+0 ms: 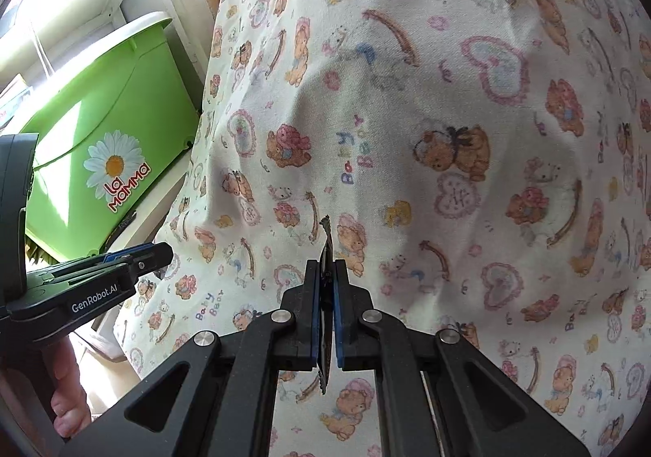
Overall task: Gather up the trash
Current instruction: 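Carry the hair clip with the right gripper over the wastebasket while the left carries the metal item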
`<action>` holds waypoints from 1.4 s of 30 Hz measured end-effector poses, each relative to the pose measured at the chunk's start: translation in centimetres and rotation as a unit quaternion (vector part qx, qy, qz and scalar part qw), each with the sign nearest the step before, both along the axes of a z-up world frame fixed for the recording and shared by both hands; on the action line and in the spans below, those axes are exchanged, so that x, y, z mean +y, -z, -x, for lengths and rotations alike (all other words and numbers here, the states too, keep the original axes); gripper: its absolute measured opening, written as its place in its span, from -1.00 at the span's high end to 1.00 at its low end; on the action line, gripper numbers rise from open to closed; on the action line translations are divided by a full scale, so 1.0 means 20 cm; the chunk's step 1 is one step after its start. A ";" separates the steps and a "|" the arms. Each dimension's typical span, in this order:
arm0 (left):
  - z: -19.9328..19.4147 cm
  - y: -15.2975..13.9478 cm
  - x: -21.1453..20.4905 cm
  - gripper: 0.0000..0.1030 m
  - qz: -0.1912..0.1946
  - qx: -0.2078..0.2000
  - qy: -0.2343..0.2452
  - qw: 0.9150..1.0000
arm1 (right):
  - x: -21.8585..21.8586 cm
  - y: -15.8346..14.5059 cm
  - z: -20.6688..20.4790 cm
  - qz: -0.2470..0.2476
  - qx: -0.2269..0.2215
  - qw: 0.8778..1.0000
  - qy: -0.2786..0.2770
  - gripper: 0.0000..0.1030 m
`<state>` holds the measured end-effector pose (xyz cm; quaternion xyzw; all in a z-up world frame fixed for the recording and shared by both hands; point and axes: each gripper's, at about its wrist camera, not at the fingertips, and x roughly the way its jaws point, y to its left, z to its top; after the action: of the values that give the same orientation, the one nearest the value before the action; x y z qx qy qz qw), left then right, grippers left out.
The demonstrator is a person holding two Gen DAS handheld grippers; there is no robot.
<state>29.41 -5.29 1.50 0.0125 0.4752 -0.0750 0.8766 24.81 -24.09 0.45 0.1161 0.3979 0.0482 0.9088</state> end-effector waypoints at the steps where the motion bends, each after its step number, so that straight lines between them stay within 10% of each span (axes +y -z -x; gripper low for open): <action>1: 0.01 0.00 0.00 0.70 0.000 -0.002 0.002 1.000 | -0.01 -0.01 0.02 0.002 -0.002 1.000 0.000 0.87; 15: 0.22 -0.10 -0.20 0.69 -0.071 -0.090 0.051 0.992 | -0.07 -0.04 0.18 0.045 -0.020 0.999 0.002 0.87; 34: 0.81 -0.43 -0.08 0.69 0.010 -0.121 0.058 0.991 | -0.01 -0.33 0.82 0.018 -0.097 0.995 -0.015 0.87; 42: 0.97 -0.34 -0.05 0.68 0.029 -0.112 0.059 0.991 | 0.05 -0.35 1.03 0.021 -0.111 0.993 -0.018 0.87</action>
<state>10.02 -6.23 8.38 0.0240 0.3699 -0.1385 0.9184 4.12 -23.04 7.44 0.0836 0.2980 0.0688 0.9484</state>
